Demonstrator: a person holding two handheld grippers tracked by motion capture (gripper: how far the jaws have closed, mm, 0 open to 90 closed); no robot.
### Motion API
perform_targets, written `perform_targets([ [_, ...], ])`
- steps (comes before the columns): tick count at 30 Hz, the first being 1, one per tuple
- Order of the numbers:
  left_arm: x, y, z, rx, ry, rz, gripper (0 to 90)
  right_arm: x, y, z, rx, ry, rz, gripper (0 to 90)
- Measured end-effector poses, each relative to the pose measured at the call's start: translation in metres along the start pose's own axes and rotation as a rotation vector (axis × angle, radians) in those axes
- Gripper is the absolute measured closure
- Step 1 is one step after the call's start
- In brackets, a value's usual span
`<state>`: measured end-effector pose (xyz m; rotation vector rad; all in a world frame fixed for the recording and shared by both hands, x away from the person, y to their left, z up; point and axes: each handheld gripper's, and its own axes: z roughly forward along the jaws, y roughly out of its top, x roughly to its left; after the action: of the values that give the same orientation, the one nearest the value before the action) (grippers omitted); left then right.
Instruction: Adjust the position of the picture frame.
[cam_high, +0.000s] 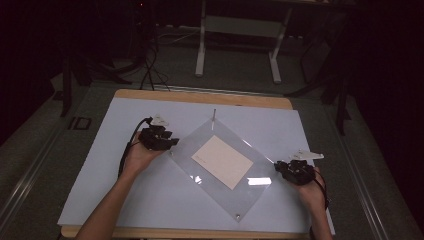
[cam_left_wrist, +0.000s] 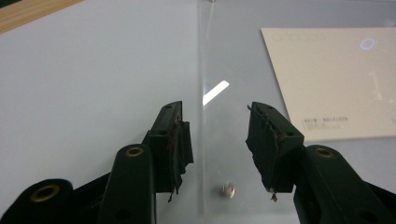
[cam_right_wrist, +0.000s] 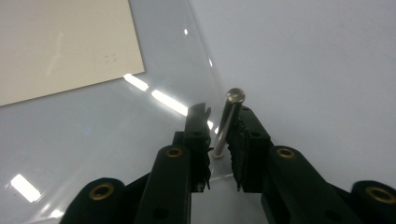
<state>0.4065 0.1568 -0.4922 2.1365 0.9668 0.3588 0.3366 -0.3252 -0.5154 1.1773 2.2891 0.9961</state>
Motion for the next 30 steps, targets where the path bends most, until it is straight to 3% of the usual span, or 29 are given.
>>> perform_targets([
  [2, 0.000, 0.005, 0.007, 0.001, -0.006, 0.003, 55.7, -0.001, 0.000, 0.001, 0.004, -0.010, 0.006, 83.8],
  [5, -0.001, 0.013, 0.016, 0.001, -0.014, 0.015, 55.7, -0.003, -0.001, 0.002, -0.010, 0.010, 0.035, 84.5],
  [12, -0.003, 0.026, 0.042, 0.011, -0.042, 0.031, 57.0, 0.000, -0.001, 0.002, -0.009, -0.019, 0.049, 84.9],
  [17, -0.006, 0.037, 0.056, -0.008, -0.069, 0.024, 57.3, -0.001, -0.002, 0.003, -0.017, -0.010, 0.045, 84.9],
  [27, -0.008, 0.061, 0.080, 0.002, -0.049, 0.081, 66.5, -0.001, -0.003, 0.002, -0.023, -0.008, 0.053, 84.8],
  [30, -0.006, 0.066, 0.085, -0.010, -0.046, 0.063, 67.3, -0.001, -0.003, 0.002, -0.026, -0.007, 0.058, 84.8],
])
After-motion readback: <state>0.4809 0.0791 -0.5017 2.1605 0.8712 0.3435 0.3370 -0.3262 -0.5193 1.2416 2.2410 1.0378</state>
